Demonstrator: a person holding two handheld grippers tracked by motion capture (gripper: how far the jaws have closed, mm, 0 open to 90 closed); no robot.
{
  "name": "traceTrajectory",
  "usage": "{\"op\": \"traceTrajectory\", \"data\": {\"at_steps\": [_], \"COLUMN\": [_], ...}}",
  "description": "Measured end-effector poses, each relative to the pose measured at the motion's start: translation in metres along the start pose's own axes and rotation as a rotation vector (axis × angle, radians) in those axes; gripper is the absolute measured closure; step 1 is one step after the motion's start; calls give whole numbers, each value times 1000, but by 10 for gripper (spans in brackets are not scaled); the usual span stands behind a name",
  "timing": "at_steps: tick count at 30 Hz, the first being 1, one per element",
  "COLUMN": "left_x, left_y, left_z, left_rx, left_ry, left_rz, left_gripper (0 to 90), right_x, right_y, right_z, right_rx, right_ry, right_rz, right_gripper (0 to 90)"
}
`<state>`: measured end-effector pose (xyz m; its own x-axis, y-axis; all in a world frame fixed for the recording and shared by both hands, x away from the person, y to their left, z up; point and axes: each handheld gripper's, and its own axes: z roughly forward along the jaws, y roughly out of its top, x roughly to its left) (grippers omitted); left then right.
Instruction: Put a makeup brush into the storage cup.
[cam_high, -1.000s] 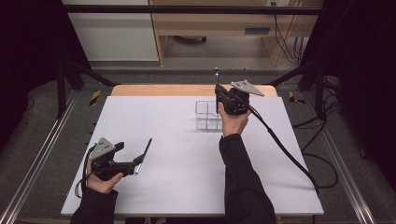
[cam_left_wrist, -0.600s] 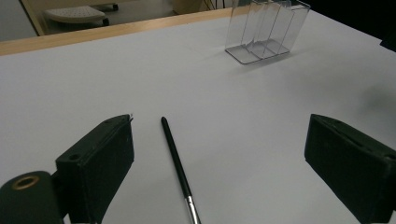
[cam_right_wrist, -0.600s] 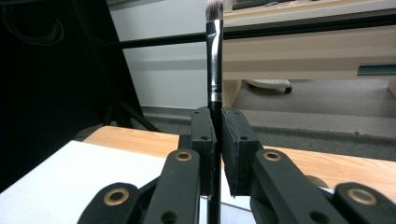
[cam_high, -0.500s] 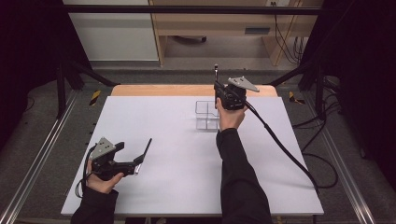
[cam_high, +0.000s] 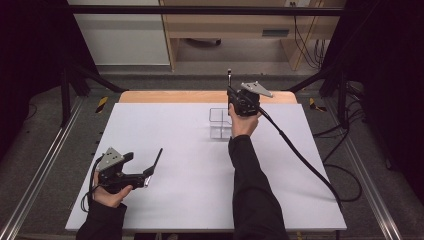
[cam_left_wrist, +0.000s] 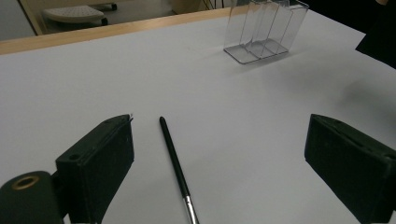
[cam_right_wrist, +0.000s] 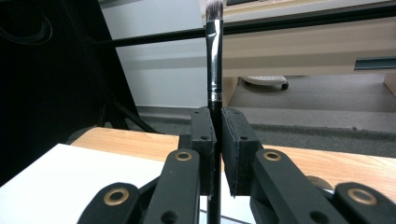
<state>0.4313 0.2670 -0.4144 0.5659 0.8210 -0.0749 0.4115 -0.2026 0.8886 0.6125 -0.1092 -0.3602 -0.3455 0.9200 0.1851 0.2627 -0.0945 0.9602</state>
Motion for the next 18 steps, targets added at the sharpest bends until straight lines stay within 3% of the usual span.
{"op": "traceTrajectory", "data": {"at_steps": [18], "left_x": [0], "left_y": [0], "left_z": [0], "left_rx": [-1], "left_ry": [2], "left_rz": [1], "left_gripper": [75], "right_x": [3], "right_y": [-19], "right_z": [14], "right_rx": [55], "right_ry": [-6], "right_rz": [-39], "right_gripper": [842]}}
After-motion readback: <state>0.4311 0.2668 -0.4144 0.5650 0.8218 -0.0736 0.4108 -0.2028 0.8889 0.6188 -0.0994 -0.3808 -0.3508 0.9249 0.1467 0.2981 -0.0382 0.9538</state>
